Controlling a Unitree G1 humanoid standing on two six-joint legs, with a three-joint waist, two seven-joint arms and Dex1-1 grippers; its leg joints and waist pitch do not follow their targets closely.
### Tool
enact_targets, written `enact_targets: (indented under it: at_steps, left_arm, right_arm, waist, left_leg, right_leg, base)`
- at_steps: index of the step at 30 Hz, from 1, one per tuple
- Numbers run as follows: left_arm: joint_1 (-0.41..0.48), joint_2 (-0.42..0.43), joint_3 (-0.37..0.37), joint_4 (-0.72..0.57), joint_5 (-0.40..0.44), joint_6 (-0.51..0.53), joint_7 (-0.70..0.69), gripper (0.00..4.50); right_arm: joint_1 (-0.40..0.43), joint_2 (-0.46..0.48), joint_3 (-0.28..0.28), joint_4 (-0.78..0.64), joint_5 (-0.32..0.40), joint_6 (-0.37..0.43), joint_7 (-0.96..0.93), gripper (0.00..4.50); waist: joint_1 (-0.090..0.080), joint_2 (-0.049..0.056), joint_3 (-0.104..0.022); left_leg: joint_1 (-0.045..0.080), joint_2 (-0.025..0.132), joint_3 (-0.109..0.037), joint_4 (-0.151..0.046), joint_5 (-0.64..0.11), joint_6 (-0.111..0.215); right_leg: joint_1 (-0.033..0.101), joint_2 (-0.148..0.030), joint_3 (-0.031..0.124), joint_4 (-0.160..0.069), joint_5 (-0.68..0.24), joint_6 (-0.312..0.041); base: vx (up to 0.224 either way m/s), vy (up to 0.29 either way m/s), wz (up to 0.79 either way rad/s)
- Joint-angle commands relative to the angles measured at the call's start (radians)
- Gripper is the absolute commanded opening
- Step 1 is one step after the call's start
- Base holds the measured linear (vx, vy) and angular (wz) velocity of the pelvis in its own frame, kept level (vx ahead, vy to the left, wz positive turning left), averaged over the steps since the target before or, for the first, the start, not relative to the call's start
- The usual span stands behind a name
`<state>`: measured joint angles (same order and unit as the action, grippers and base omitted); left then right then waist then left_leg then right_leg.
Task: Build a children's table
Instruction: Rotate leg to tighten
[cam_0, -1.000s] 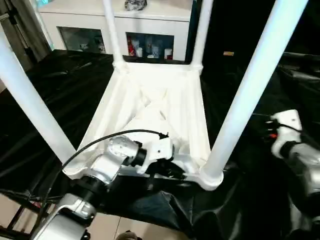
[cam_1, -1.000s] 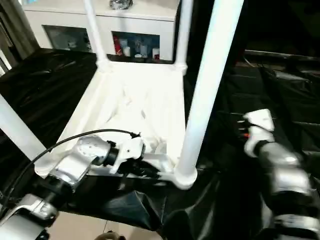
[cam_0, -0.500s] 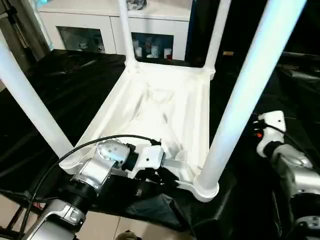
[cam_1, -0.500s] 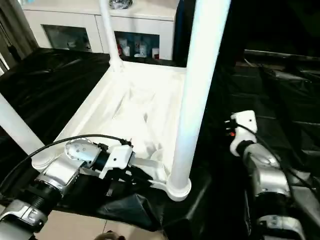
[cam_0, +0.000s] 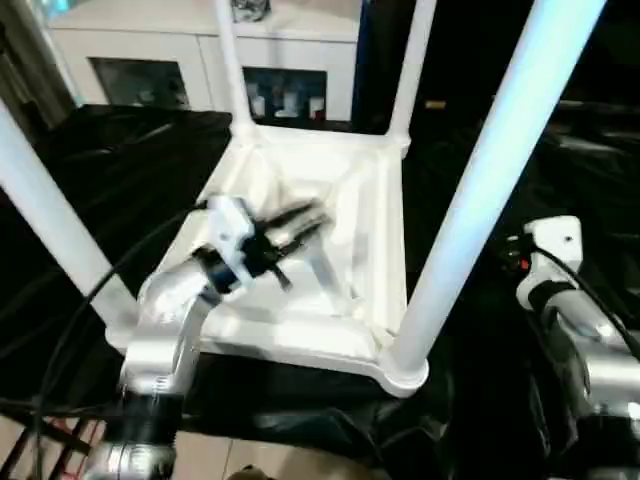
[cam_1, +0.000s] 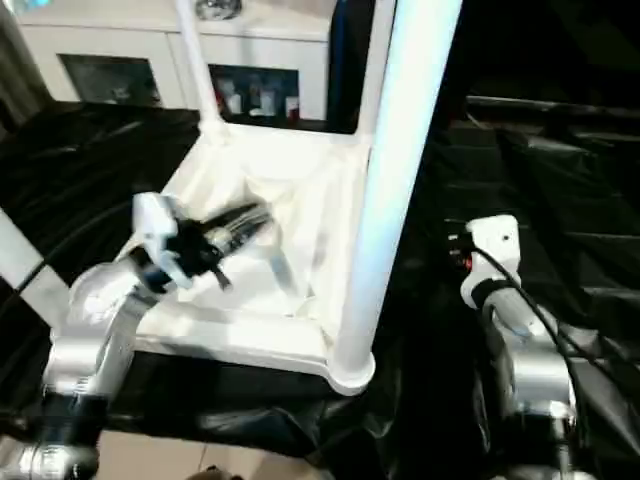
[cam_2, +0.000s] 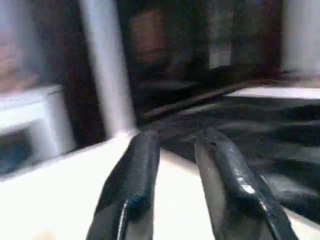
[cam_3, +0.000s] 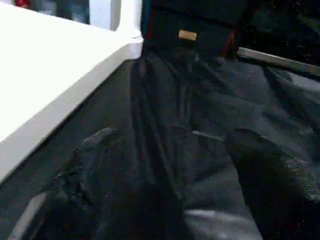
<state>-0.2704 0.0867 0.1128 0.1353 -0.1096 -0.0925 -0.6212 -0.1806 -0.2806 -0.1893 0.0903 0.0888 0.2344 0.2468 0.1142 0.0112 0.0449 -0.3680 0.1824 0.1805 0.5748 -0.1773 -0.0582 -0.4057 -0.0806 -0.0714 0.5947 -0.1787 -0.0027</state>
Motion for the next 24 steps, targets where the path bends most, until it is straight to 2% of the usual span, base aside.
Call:
enact_targets:
  at_steps: [1, 2, 3, 4, 5, 6, 9, 10, 12, 13, 14, 15, 16, 17, 19, 22, 23, 24]
  left_arm:
    - [0.039, -0.037, 0.053, -0.058, 0.092, 0.086, 0.192, 1.71]
    - [0.083, -0.082, 0.075, -0.113, 0.119, 0.115, 0.294, 1.79]
    - [0.084, -0.084, 0.076, -0.115, 0.119, 0.114, 0.298, 1.82]
    - [0.110, -0.106, 0.077, -0.140, 0.119, 0.100, 0.336, 1.90]
    - [0.128, -0.109, 0.064, -0.157, 0.122, 0.097, 0.340, 2.01]
    - [0.150, -0.116, 0.052, -0.175, 0.132, 0.087, 0.350, 2.13]
    - [0.179, -0.130, 0.032, -0.201, 0.154, 0.106, 0.383, 2.25]
    - [0.191, -0.139, 0.033, -0.210, 0.180, 0.125, 0.425, 2.33]
    - [0.193, -0.139, 0.030, -0.213, 0.191, 0.124, 0.438, 2.33]
    - [0.191, -0.138, 0.025, -0.212, 0.190, 0.145, 0.443, 2.33]
    - [0.188, -0.138, 0.023, -0.207, 0.183, 0.154, 0.439, 2.33]
    - [0.187, -0.137, 0.022, -0.206, 0.183, 0.155, 0.440, 2.33]
    - [0.180, -0.131, 0.016, -0.189, 0.189, 0.180, 0.451, 2.33]
    - [0.178, -0.129, 0.012, -0.186, 0.190, 0.191, 0.454, 2.33]
    - [0.171, -0.123, 0.001, -0.190, 0.191, 0.201, 0.449, 2.33]
    - [0.180, -0.117, -0.013, -0.188, 0.180, 0.217, 0.435, 2.33]
    - [0.184, -0.118, -0.013, -0.185, 0.173, 0.213, 0.435, 2.33]
    - [0.184, -0.112, -0.019, -0.187, 0.179, 0.220, 0.434, 2.33]
  right_arm:
    - [0.031, 0.029, 0.005, -0.076, 0.041, 0.027, -0.004, 4.08]
    - [0.061, 0.059, 0.015, -0.120, 0.065, 0.042, -0.012, 4.15]
    - [0.063, 0.061, 0.015, -0.122, 0.066, 0.042, -0.013, 4.26]
    - [0.083, 0.076, 0.026, -0.147, 0.068, 0.051, -0.027, 4.37]
    - [0.095, 0.083, 0.035, -0.161, 0.063, 0.055, -0.038, 4.43]
    - [0.112, 0.092, 0.045, -0.175, 0.056, 0.055, -0.051, 4.48]
    - [0.142, 0.114, 0.044, -0.195, 0.014, 0.068, -0.098, 4.50]
    - [0.159, 0.126, 0.044, -0.200, 0.002, 0.071, -0.106, 4.50]
    - [0.163, 0.128, 0.044, -0.200, -0.001, 0.076, -0.110, 4.50]
    - [0.160, 0.131, 0.042, -0.192, 0.007, 0.086, -0.116, 4.50]
    - [0.155, 0.133, 0.043, -0.179, 0.008, 0.089, -0.123, 4.50]
    - [0.154, 0.132, 0.043, -0.177, 0.007, 0.089, -0.124, 4.50]
    - [0.145, 0.127, 0.049, -0.152, -0.005, 0.087, -0.143, 4.50]
    - [0.143, 0.126, 0.050, -0.150, -0.008, 0.089, -0.150, 4.50]
    - [0.143, 0.132, 0.043, -0.172, 0.007, 0.102, -0.147, 4.50]
    - [0.157, 0.140, 0.044, -0.180, -0.006, 0.106, -0.156, 4.50]
    - [0.164, 0.142, 0.048, -0.179, -0.013, 0.106, -0.162, 4.50]
    - [0.169, 0.144, 0.050, -0.180, -0.014, 0.104, -0.164, 4.50]
  waist:
    - [-0.005, -0.007, -0.053]
    - [-0.007, -0.006, -0.052]
    - [-0.007, -0.006, -0.052]
    - [-0.007, -0.011, -0.048]
    - [-0.004, 0.001, -0.047]
    - [-0.005, -0.005, -0.046]
    - [-0.004, -0.010, -0.045]
    - [-0.001, -0.007, -0.042]
    - [-0.003, -0.015, -0.044]
    - [-0.005, -0.033, -0.044]
    - [-0.002, -0.019, -0.044]
    - [-0.002, -0.019, -0.044]
    - [-0.006, -0.008, -0.044]
    - [-0.007, -0.012, -0.044]
    - [-0.006, -0.011, -0.046]
    - [-0.005, -0.002, -0.049]
    - [-0.004, 0.001, -0.050]
    - [-0.003, -0.002, -0.059]
  left_leg:
    - [-0.001, 0.049, -0.017, -0.069, -0.247, 0.036]
    - [-0.001, 0.046, -0.018, -0.070, -0.251, 0.044]
    - [-0.001, 0.046, -0.018, -0.070, -0.251, 0.044]
    - [-0.001, 0.044, -0.018, -0.070, -0.265, 0.048]
    - [0.001, 0.042, -0.019, -0.072, -0.275, 0.044]
    - [0.002, 0.045, -0.019, -0.073, -0.293, 0.037]
    - [0.005, 0.043, -0.020, -0.076, -0.318, 0.026]
    - [0.007, 0.044, -0.022, -0.077, -0.331, 0.017]
    - [0.003, 0.042, -0.023, -0.078, -0.332, 0.014]
    - [0.002, 0.041, -0.023, -0.077, -0.327, 0.018]
    - [0.004, 0.041, -0.024, -0.076, -0.317, 0.017]
    - [0.004, 0.041, -0.024, -0.076, -0.317, 0.017]
    - [0.005, 0.042, -0.025, -0.078, -0.323, 0.006]
    - [0.005, 0.041, -0.025, -0.077, -0.325, 0.005]
    - [0.004, 0.039, -0.024, -0.075, -0.319, 0.004]
    - [0.004, 0.041, -0.023, -0.072, -0.297, 0.008]
    - [-0.004, 0.040, -0.024, -0.068, -0.253, 0.013]
    - [-0.019, 0.032, -0.020, -0.051, -0.098, 0.049]
  right_leg:
    - [0.047, -0.057, 0.044, -0.078, -0.283, -0.096]
    - [0.049, -0.057, 0.043, -0.082, -0.288, -0.104]
    - [0.049, -0.057, 0.043, -0.082, -0.288, -0.104]
    - [0.045, -0.058, 0.042, -0.092, -0.314, -0.104]
    - [0.043, -0.057, 0.042, -0.094, -0.335, -0.099]
    - [0.040, -0.055, 0.043, -0.098, -0.356, -0.085]
    - [0.036, -0.054, 0.044, -0.102, -0.394, -0.065]
    - [0.033, -0.054, 0.045, -0.102, -0.405, -0.057]
    - [0.037, -0.054, 0.045, -0.102, -0.408, -0.040]
    - [0.039, -0.054, 0.044, -0.101, -0.408, -0.034]
    - [0.034, -0.057, 0.047, -0.099, -0.404, -0.034]
    - [0.034, -0.057, 0.047, -0.099, -0.404, -0.034]
    - [0.033, -0.054, 0.046, -0.100, -0.373, -0.036]
    - [0.034, -0.053, 0.046, -0.099, -0.362, -0.039]
    - [0.037, -0.053, 0.047, -0.095, -0.327, -0.048]
    - [0.040, -0.053, 0.049, -0.089, -0.257, -0.073]
    - [0.039, -0.052, 0.049, -0.085, -0.202, -0.085]
    - [0.034, -0.044, 0.044, -0.073, -0.012, -0.125]
  base:
    - [0.000, 0.000, 0.00]
    - [0.000, 0.000, 0.00]
    - [0.000, 0.000, 0.00]
    - [0.000, 0.000, 0.00]
    - [0.000, 0.000, 0.00]
    - [0.000, 0.000, 0.00]
    - [0.000, 0.000, 0.00]
    - [0.000, 0.000, 0.00]
    - [0.000, 0.000, 0.00]
    - [0.000, 0.000, 0.00]
    - [0.000, 0.000, 0.00]
    - [0.000, 0.000, 0.00]
    - [0.000, 0.000, 0.00]
    - [0.000, 0.000, 0.00]
    - [0.000, 0.000, 0.00]
    - [0.000, 0.000, 0.00]
    - [0.000, 0.000, 0.00]
    - [0.000, 0.000, 0.00]
